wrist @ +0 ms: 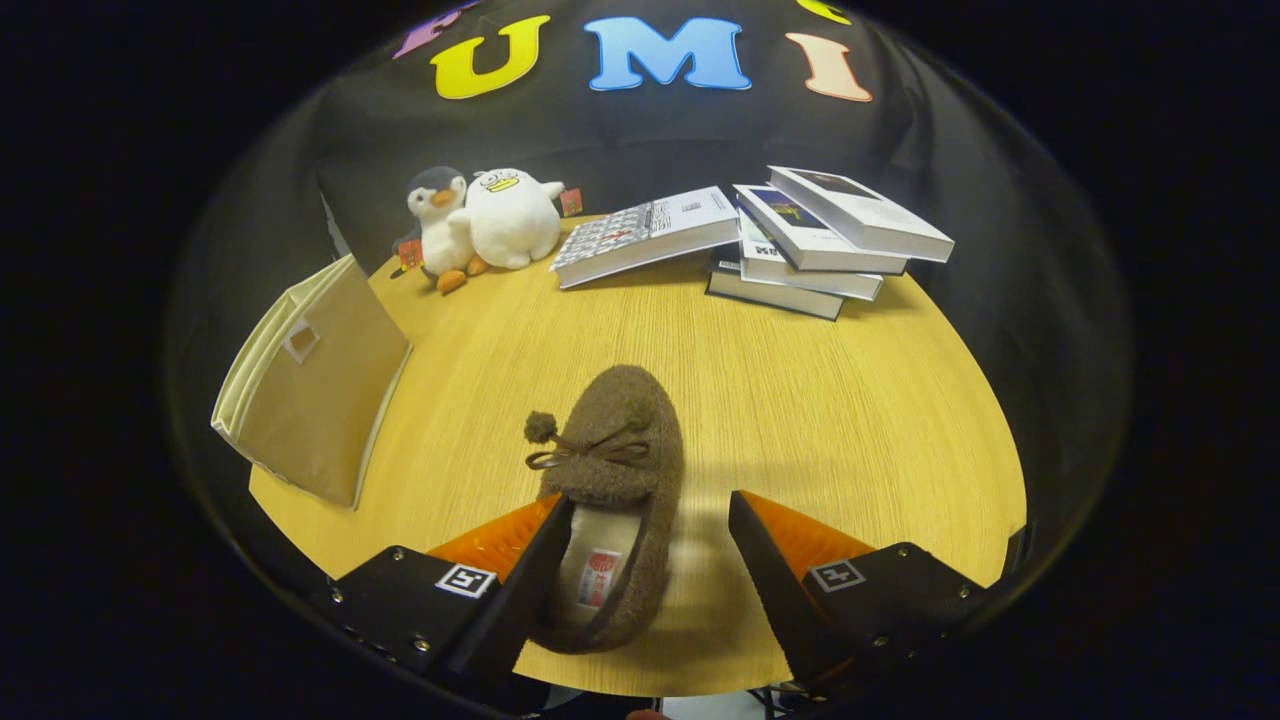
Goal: Open the storage box then place both shoes into the box .Put the left shoe in first, then the right shoe, with the right side of both shoes facing outward in a uniform manner.
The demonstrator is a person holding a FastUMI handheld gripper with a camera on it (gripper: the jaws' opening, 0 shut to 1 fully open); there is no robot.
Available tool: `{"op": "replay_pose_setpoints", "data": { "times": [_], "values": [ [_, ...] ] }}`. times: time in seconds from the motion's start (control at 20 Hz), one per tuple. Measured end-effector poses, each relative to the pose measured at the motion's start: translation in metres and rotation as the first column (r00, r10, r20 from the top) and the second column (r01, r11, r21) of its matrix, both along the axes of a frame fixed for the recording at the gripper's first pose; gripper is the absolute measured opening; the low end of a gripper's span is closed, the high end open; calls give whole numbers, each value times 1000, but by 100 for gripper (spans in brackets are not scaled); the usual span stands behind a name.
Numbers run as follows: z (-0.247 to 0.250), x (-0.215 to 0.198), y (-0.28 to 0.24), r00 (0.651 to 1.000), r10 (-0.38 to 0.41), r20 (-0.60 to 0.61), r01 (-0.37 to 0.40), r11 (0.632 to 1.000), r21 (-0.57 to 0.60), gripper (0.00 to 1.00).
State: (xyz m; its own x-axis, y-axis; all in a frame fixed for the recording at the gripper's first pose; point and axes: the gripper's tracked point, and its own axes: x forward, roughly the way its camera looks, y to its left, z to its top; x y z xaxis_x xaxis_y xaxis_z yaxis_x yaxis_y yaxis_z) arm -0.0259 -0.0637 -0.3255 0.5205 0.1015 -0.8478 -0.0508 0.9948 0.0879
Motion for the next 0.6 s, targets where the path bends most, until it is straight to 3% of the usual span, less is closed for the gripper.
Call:
{"op": "replay_pose_setpoints", "data": {
  "times": [0.25, 0.35, 0.45, 0.55, 0.6],
  "values": [
    [-28, -3, -7, 998, -12, -62, 12, 1000, 1, 98],
    [-34, -2, -7, 996, -19, -82, 20, 1000, 7, 85],
    [-35, -2, -4, 995, -22, -92, 25, 999, 25, 81],
    [-40, -3, 1, 992, -28, -120, 33, 999, 41, 49],
    [-40, -3, 1, 991, -27, -128, 33, 999, 42, 48]
  ]
}}
